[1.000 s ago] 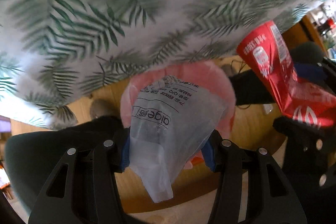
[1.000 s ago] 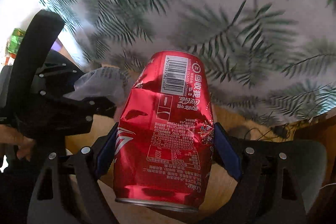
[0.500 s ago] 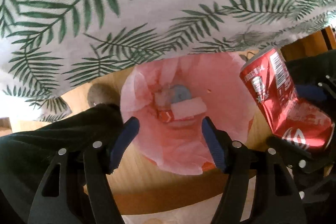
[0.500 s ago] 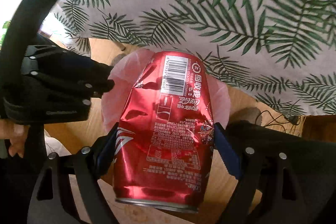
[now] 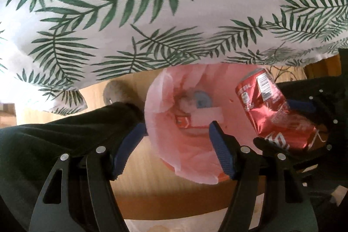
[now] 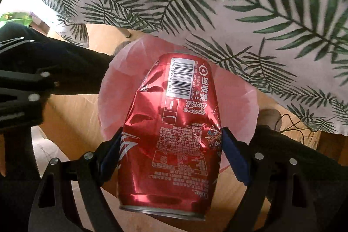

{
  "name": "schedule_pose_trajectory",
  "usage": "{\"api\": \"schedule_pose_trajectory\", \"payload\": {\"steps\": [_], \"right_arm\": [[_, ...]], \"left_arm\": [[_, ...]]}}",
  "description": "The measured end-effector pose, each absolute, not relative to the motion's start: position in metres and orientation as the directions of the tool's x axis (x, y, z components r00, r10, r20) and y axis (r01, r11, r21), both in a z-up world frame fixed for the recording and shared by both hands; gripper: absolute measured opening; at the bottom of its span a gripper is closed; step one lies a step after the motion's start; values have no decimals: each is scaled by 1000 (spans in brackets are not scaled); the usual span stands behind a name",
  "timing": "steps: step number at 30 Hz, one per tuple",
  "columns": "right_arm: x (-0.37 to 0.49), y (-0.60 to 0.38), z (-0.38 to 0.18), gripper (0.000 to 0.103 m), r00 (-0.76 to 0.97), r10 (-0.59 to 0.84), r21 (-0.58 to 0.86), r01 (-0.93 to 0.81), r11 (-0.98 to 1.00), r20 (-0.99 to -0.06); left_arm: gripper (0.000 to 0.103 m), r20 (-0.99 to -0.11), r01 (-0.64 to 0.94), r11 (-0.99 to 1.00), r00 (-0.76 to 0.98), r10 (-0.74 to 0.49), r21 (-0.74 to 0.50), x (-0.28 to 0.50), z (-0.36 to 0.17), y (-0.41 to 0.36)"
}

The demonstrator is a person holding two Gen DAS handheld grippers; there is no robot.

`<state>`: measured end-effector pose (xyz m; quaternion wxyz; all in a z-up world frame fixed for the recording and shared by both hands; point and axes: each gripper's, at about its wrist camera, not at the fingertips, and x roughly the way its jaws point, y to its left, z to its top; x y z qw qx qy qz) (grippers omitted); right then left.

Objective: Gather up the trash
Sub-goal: 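Open the right tool to drop the cola can into the bin, then raise both tools back up above the table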

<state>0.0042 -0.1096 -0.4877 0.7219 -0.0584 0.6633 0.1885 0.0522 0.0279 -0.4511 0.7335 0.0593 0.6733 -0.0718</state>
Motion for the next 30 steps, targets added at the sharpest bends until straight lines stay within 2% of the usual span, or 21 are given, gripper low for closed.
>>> {"api": "schedule_pose_trajectory", "payload": {"steps": [2, 7, 9, 11, 16, 21, 24, 28, 30], "right_arm": [[5, -110, -489, 86, 46, 200, 173, -346, 922, -979], [3, -114, -486, 98, 63, 200, 167, -342, 925, -978], [1, -119, -481, 98, 66, 220, 187, -324, 927, -973], [0, -126, -472, 98, 81, 232, 197, -305, 932, -969], [-11, -142, -427, 98, 191, 241, 181, -285, 941, -951], [-40, -155, -367, 98, 312, 185, 81, -318, 945, -932], [-53, -168, -321, 98, 400, 197, 77, -297, 952, -895], [-57, -181, -258, 98, 511, 205, 65, -279, 958, -835], [-57, -186, -224, 98, 574, 210, 54, -277, 959, -792]], "left_arm": [[67, -996, 176, 984, 87, -19, -3, 52, -451, 30], [67, -994, 161, 987, 106, -8, 9, 51, -451, 31], [68, -993, 164, 986, 116, -9, 10, 50, -450, 30], [75, -991, 173, 985, 131, -7, 16, 48, -445, 27], [77, -981, 234, 971, 196, -6, 41, 37, -420, 16], [80, -956, 268, 963, 292, -41, 40, 21, -363, 12], [80, -934, 276, 961, 350, -74, 27, 12, -316, 15], [95, -876, 278, 960, 468, -116, 21, 4, -247, 23], [97, -846, 276, 961, 518, -122, 30, 6, -217, 26]]}}
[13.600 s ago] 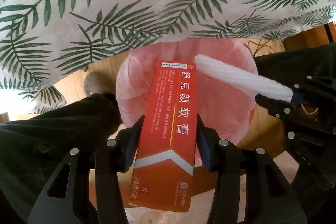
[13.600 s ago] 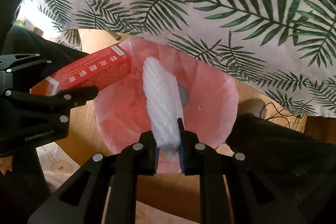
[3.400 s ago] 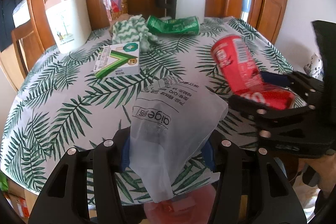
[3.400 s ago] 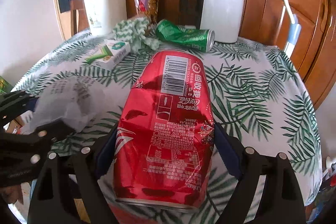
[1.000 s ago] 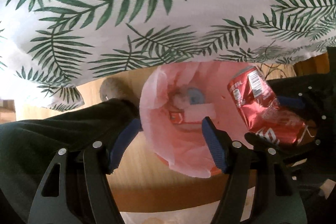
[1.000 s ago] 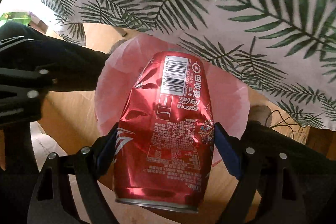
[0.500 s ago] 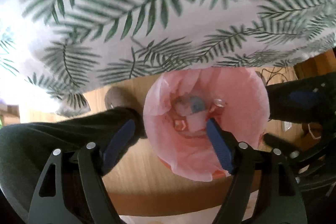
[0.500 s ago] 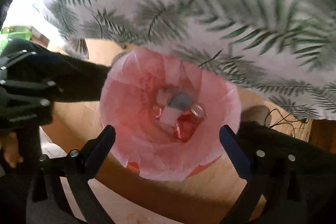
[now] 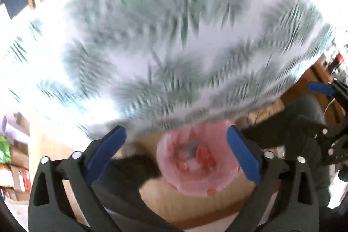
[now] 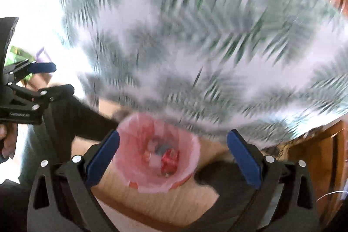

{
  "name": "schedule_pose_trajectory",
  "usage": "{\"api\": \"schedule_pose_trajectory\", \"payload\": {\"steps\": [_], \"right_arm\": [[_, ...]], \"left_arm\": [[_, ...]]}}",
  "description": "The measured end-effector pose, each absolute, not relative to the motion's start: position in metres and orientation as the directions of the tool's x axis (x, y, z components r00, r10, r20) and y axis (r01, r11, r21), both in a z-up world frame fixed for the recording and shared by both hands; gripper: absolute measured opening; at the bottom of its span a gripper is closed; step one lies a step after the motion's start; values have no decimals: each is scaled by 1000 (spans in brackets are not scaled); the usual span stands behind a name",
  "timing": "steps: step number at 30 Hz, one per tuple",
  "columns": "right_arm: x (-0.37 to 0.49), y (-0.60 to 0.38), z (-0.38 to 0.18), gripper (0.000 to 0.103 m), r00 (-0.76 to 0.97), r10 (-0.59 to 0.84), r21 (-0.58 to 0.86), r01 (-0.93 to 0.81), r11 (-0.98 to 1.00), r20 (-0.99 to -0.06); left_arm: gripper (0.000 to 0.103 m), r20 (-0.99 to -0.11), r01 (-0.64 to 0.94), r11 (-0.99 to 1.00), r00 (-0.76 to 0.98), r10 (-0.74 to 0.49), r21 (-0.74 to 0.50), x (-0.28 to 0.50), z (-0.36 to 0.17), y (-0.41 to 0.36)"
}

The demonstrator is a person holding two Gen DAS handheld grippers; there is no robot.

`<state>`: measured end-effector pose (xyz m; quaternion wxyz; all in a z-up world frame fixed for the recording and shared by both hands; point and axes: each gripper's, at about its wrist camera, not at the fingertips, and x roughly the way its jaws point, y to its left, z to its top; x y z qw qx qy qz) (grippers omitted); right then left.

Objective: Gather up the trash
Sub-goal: 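Raise both tools back up above the table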

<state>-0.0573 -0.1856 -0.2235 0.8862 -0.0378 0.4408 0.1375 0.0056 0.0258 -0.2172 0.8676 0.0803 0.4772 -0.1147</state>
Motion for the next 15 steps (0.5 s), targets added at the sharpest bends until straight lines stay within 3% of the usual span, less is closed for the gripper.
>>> {"api": "schedule_pose_trajectory", "payload": {"steps": [8, 15], "right_arm": [[-24, -201, -127, 98, 742, 189, -8, -254, 967, -643], [40, -204, -100, 98, 790, 161, -39, -228, 973, -592]], "left_arm": [[97, -712, 281, 957, 686, -153, 66, 47, -107, 15], [97, -687, 250, 966, 712, -141, 61, 127, -87, -4]]}}
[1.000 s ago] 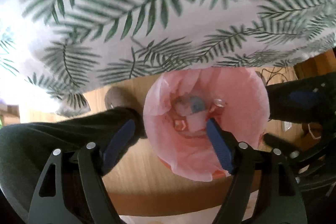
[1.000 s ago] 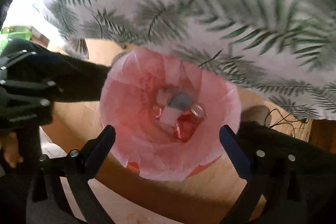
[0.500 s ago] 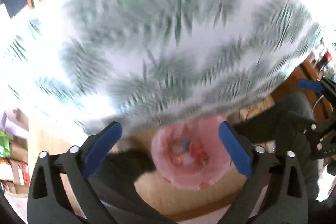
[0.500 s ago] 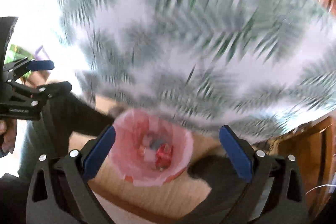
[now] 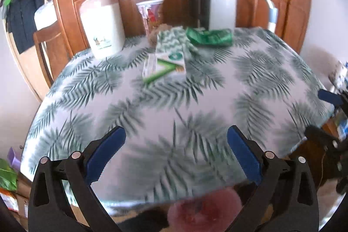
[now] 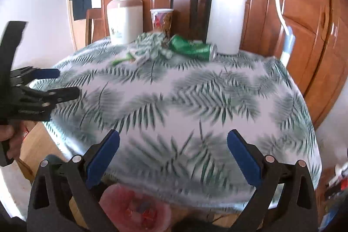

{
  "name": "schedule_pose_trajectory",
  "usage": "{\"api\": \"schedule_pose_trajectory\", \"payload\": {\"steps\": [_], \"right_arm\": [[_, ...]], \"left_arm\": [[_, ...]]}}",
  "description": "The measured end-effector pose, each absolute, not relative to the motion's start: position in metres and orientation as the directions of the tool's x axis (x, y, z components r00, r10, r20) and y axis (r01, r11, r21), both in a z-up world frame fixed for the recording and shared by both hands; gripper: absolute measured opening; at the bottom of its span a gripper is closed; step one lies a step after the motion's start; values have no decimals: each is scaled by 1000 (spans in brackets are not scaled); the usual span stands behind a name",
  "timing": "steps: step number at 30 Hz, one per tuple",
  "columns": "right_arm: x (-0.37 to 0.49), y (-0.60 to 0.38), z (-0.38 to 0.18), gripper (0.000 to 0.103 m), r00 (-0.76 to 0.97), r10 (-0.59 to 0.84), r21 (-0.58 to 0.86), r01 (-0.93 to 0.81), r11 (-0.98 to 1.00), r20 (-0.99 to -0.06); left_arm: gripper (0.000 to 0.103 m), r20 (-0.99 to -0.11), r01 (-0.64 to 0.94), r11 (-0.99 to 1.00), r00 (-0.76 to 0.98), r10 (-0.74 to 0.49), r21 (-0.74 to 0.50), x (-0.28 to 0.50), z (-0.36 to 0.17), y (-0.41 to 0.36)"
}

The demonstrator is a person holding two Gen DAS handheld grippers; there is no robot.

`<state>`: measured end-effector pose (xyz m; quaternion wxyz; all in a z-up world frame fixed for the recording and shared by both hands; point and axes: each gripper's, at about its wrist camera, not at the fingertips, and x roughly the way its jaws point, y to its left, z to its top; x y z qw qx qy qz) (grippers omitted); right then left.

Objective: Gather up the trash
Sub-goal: 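Raise both tools back up above the table, then grasp the green-white medicine box with the left tool while the right tool grasps the zigzag cloth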

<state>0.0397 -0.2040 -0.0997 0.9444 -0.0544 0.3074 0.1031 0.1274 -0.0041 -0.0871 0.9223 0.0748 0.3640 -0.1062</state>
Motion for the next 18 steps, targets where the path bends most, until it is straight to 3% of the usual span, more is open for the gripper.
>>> {"api": "schedule_pose_trajectory", "payload": {"steps": [8, 18], "right_arm": [[83, -208, -95, 98, 782, 168, -24, -227, 974, -600], [113, -211, -104, 98, 770, 186, 8, -228, 974, -611]], "left_arm": [[97, -743, 213, 975, 662, -93, 67, 224, -105, -19], [97, -805, 190, 980, 590, -65, 61, 282, -122, -28]]}}
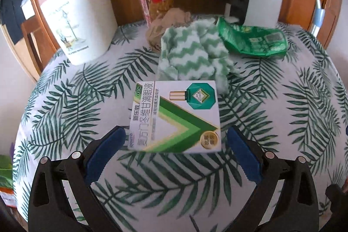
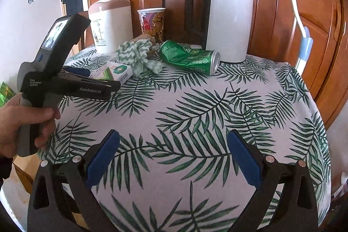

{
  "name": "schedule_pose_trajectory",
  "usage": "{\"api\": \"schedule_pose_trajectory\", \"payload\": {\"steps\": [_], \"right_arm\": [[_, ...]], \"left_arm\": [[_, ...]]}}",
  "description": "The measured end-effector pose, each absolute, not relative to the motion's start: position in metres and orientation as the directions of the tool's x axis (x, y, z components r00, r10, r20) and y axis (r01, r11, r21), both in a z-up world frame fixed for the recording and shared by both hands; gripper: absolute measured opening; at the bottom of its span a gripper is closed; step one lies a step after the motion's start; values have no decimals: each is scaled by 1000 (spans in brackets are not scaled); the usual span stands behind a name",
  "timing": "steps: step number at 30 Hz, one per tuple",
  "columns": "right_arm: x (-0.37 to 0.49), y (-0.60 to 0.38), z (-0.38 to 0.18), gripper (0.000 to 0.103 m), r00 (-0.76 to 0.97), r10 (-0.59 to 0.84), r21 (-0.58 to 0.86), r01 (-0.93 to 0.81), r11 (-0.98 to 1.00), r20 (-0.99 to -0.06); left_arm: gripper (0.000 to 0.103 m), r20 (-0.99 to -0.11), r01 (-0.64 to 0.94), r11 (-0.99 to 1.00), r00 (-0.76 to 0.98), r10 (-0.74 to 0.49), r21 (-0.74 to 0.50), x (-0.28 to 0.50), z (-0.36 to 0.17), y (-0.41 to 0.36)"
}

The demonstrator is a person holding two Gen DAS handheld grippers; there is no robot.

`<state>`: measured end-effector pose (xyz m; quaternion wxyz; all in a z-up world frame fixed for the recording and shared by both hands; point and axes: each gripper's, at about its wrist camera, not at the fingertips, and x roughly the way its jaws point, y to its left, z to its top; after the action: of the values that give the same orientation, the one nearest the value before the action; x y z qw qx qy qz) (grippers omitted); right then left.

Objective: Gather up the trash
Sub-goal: 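Grasp the green-white medicine box with the left tool while the right tool grasps the zigzag cloth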

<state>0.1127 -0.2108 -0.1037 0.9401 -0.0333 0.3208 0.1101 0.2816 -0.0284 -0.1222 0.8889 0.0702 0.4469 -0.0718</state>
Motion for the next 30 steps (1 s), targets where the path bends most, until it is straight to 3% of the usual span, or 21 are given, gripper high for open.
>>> {"api": "schedule_pose_trajectory", "payload": {"steps": [14, 20, 30], "right_arm": [[130, -207, -112, 98, 755, 191, 19, -231, 973, -627], [131, -203, -109, 98, 757, 188, 11, -232, 973, -626], [201, -139, -89, 98, 733, 228, -22, -315, 949, -640]], "left_arm": [[98, -825, 183, 979, 564, -34, 85, 306, -129, -26], [85, -814, 212, 972, 580, -38, 106, 308, -125, -25], [84, -813, 176, 978, 582, -9, 115, 286, -121, 32]]}}
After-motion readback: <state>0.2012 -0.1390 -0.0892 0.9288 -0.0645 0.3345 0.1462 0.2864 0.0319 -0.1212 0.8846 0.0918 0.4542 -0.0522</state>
